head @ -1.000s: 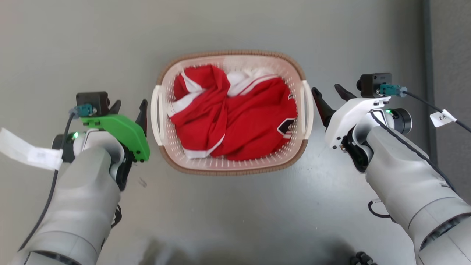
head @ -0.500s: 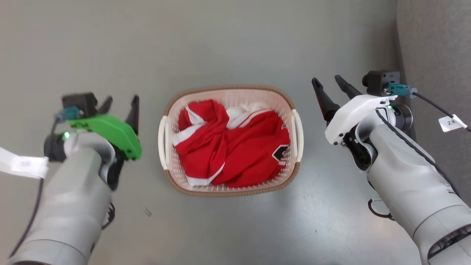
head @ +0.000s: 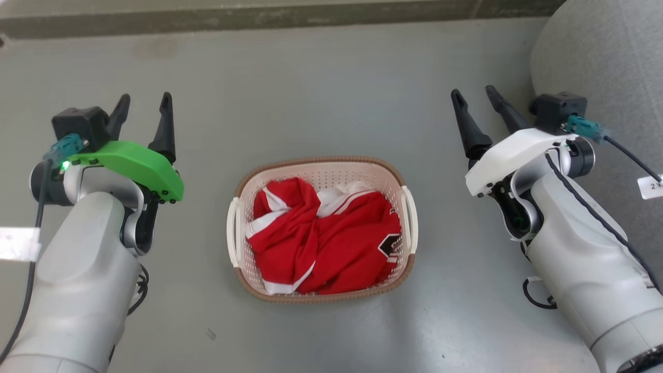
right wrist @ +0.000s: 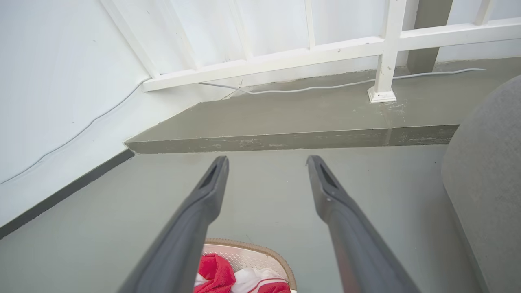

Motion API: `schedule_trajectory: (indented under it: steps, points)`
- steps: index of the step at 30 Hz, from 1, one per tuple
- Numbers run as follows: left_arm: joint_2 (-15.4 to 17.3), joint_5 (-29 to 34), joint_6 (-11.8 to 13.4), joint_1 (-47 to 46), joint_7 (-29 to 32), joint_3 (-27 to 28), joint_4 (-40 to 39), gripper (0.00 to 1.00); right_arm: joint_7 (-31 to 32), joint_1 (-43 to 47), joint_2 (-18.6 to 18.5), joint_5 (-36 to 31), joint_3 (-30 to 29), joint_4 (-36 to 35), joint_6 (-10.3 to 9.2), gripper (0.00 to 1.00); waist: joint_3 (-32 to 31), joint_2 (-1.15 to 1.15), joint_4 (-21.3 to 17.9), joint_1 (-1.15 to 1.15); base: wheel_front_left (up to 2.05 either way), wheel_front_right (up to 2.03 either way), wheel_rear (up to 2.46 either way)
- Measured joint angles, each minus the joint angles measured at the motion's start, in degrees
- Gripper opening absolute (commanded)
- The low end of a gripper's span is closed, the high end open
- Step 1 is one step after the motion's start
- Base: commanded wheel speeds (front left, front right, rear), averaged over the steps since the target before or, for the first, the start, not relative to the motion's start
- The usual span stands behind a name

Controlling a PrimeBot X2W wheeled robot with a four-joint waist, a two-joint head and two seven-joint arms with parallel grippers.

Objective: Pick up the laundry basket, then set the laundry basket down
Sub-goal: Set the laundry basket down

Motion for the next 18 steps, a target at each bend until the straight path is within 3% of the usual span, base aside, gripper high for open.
schedule_trajectory:
  steps: [12, 18]
  points:
    - [1.31, 6.71, 5.24, 9.68, 0.0, 3.49, -15.43, 1.0, -0.1, 6.03, -1.52, -5.37, -4.95, -11.36, -2.99, 1.0, -4.76, 0.0, -0.65, 0.0, 0.0, 0.0, 0.0]
    - [1.33, 8.23, 6.47, 15.02, 0.0, 3.8, -21.05, 1.0, -0.22, 9.54, -1.69, -7.04, -6.37, -15.53, -3.89, 1.0, -6.69, 0.0, -0.67, 0.0, 0.0, 0.0, 0.0]
